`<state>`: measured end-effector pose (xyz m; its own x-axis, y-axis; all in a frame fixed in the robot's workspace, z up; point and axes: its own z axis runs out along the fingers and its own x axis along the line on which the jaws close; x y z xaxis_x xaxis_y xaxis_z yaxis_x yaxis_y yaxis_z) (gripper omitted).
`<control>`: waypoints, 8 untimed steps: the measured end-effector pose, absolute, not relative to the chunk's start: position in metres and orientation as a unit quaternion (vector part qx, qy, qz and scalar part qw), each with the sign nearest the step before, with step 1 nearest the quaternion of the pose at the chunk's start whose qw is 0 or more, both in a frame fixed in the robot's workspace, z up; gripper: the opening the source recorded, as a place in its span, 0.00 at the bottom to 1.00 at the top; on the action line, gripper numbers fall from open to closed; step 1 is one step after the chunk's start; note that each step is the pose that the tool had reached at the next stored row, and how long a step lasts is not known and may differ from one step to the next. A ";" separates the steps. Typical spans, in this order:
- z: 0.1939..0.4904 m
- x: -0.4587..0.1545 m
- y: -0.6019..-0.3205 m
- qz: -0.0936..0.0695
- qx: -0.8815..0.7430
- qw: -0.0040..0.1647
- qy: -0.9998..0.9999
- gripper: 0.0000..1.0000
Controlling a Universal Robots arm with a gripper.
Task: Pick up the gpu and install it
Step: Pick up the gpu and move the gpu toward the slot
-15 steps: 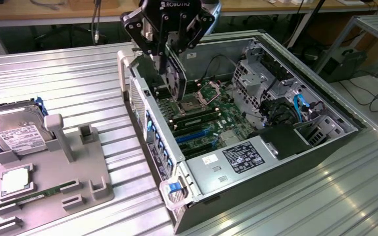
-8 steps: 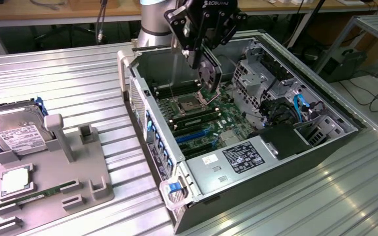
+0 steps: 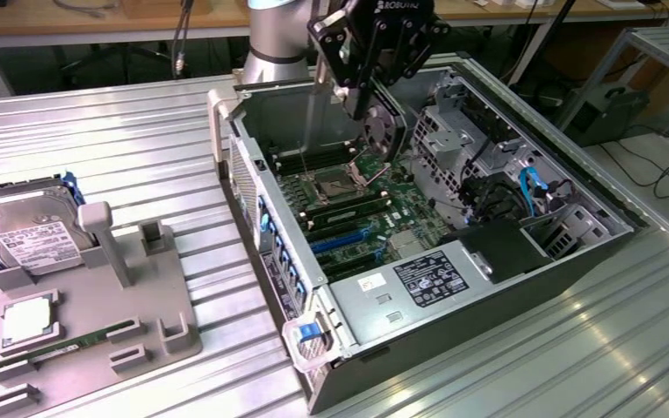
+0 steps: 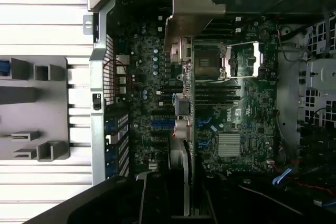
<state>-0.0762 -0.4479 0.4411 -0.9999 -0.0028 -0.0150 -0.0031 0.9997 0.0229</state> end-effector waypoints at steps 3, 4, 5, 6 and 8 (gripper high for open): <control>0.441 -0.071 -0.448 0.011 -0.001 0.007 1.000 0.28; 0.441 -0.069 -0.448 0.011 -0.001 0.007 1.000 0.28; 0.441 -0.068 -0.448 0.011 -0.001 0.007 1.000 0.28; 0.441 -0.066 -0.448 0.011 -0.001 0.007 1.000 0.28; 0.441 -0.063 -0.448 0.011 -0.001 0.007 1.000 0.28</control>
